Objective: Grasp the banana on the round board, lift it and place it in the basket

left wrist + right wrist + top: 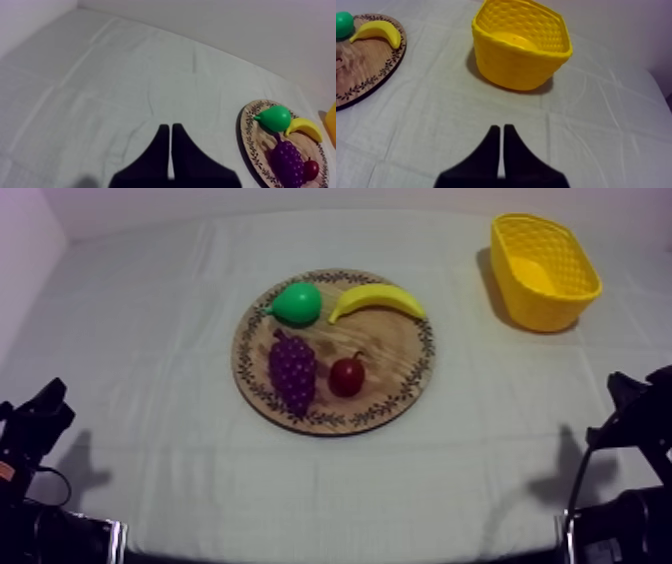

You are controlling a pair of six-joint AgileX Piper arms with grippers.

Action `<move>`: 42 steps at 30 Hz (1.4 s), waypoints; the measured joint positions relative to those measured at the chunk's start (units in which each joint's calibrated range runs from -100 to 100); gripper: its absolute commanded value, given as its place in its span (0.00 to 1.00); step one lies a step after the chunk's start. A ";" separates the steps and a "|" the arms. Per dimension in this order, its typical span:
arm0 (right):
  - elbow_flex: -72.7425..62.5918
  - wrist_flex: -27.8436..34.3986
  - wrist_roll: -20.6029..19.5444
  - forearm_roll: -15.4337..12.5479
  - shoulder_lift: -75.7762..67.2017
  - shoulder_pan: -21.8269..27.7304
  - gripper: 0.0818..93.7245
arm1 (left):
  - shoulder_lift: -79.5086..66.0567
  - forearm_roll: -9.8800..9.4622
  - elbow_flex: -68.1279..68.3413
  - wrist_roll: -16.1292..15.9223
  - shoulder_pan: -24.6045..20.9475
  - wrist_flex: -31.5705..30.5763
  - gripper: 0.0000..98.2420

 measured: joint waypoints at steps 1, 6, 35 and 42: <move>0.00 0.00 0.03 0.00 0.00 0.00 0.00 | 0.00 0.00 0.00 0.00 0.00 0.00 0.00; 0.00 0.00 -0.01 0.00 0.00 0.00 0.00 | 0.00 0.00 0.00 0.00 0.00 0.00 0.00; 0.00 0.00 0.46 0.00 0.00 0.22 0.00 | 0.00 0.00 0.00 0.00 0.00 0.00 0.00; 0.00 0.00 0.04 0.00 0.00 1.64 0.00 | 0.00 0.00 0.00 0.00 0.00 0.00 0.00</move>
